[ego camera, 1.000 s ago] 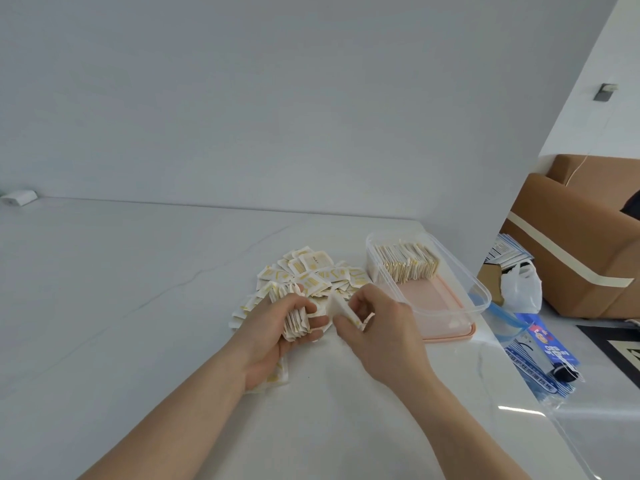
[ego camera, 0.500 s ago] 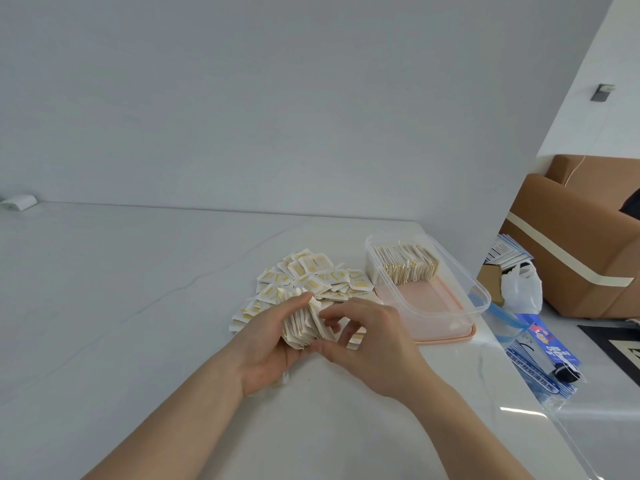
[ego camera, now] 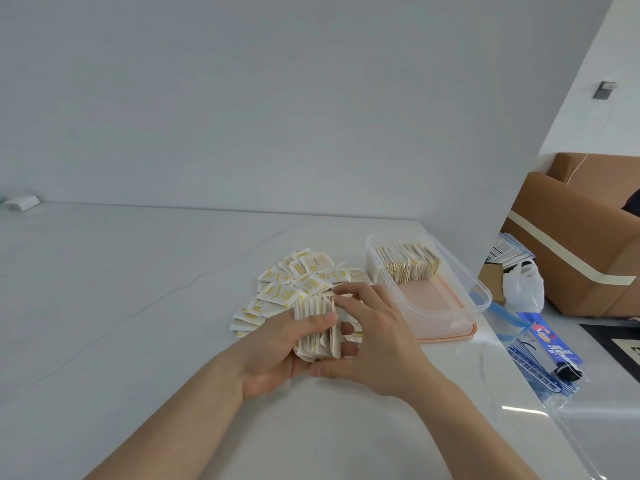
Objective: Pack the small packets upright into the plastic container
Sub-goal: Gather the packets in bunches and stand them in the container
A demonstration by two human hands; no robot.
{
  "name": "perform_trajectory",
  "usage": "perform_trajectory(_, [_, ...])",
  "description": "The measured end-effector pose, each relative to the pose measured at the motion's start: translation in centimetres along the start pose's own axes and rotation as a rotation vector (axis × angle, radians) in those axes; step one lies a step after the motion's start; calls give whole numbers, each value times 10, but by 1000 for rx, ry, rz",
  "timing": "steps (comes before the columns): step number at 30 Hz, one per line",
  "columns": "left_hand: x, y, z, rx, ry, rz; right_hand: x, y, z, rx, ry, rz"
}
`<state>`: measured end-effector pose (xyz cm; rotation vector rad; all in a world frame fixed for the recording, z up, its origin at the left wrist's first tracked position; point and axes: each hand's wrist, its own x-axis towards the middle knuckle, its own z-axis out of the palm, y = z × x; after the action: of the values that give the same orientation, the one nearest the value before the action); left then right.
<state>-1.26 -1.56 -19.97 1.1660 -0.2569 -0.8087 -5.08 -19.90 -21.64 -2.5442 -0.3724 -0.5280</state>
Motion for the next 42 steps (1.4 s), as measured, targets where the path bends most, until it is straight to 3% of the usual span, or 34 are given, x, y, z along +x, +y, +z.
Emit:
perform_trajectory(4, [0, -2, -3, 43, -32, 13, 1, 0, 1, 14, 81, -19])
perform_trajectory(15, [-4, -3, 5, 176, -64, 21, 0, -8, 7, -1, 58, -50])
perform_trajectory(23, [-7, 0, 11, -2, -102, 45, 1, -9, 8, -6, 142, -57])
perform_trajectory(29, [-2, -5, 8, 72, -42, 53, 1, -12, 5, -29, 87, -52])
perform_trajectory(35, [4, 6, 5, -129, 213, 126, -6, -4, -31, -84, -66, 155])
perform_trajectory(39, [3, 12, -2, -173, 286, 140, -10, -2, -38, -367, -288, 440])
perform_trajectory(42, [4, 11, -3, -173, 298, 127, -8, -1, -32, -376, -302, 517])
